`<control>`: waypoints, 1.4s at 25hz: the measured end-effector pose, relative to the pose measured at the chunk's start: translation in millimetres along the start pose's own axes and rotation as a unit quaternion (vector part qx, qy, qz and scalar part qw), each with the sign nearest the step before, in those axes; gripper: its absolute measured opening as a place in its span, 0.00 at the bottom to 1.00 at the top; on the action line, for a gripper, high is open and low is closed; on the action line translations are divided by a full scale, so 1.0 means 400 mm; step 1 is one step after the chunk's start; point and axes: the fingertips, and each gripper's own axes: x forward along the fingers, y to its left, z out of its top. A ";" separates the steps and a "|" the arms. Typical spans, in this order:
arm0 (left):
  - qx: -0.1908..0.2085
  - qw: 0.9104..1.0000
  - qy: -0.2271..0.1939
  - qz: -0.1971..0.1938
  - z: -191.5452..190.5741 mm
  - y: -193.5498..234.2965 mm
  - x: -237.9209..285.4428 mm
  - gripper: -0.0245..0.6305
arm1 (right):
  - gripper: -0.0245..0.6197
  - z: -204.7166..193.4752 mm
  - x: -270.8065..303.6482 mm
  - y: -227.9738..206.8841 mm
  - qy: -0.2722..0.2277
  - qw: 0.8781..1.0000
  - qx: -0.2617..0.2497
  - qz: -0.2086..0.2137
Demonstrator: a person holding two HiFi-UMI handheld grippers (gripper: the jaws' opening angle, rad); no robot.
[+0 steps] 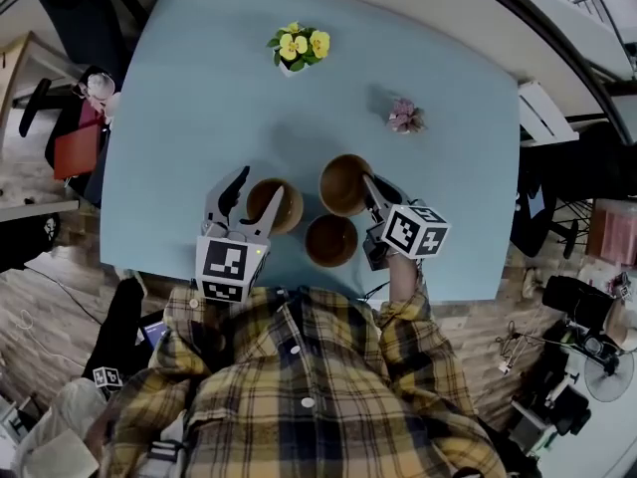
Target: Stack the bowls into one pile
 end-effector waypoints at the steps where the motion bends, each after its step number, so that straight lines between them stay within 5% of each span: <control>1: 0.003 1.000 -0.004 0.001 0.004 -0.001 -0.007 0.38 | 0.06 -0.003 -0.010 0.008 -0.002 1.000 -0.006 0.000; 14: 0.020 0.999 -0.029 -0.006 0.024 -0.052 -0.094 0.38 | 0.06 -0.095 -0.141 0.080 -0.010 0.999 -0.037 -0.003; 35: 0.014 1.000 0.003 -0.017 -0.044 -0.063 -0.101 0.38 | 0.07 -0.241 -0.167 0.078 0.020 0.999 -0.034 -0.027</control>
